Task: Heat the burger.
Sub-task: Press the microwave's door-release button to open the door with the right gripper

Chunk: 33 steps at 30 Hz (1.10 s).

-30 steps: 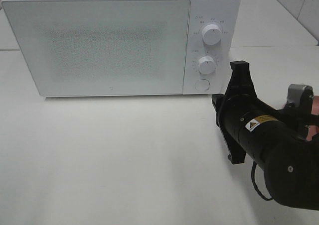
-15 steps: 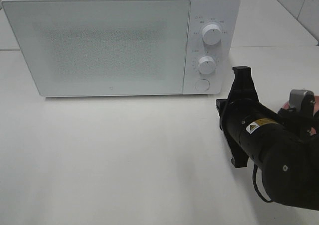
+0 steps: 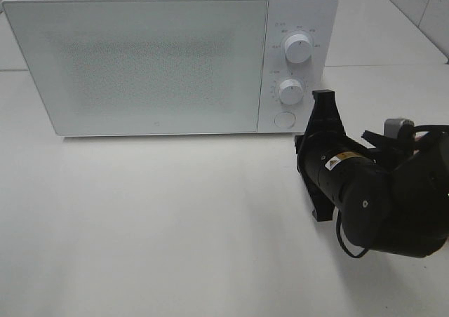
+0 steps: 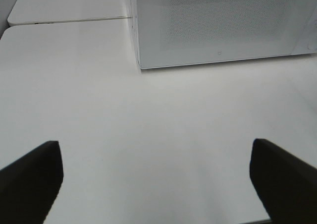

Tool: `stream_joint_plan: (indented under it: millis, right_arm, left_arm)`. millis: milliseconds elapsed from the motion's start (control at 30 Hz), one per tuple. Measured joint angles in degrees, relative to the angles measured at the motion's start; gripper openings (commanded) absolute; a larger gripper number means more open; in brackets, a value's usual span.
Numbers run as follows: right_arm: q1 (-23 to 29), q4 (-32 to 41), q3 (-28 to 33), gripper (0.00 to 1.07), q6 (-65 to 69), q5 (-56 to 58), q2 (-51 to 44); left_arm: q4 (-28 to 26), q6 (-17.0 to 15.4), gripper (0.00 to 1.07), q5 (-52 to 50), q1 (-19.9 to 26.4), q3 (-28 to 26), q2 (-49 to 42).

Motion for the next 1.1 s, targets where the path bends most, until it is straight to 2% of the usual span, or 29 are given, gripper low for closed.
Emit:
stream_joint_plan:
  millis: [433,1100]
  right_arm:
    - [-5.96,-6.02,-4.30,0.00,0.92,3.95,2.58]
    - [-6.76,-7.91,-11.17,0.00,2.23,2.41,9.97]
  left_arm:
    - [0.00,0.00,0.94,0.00,0.00,0.00,0.00]
    - [0.06,0.00,0.94,0.00,0.00,0.00,0.00]
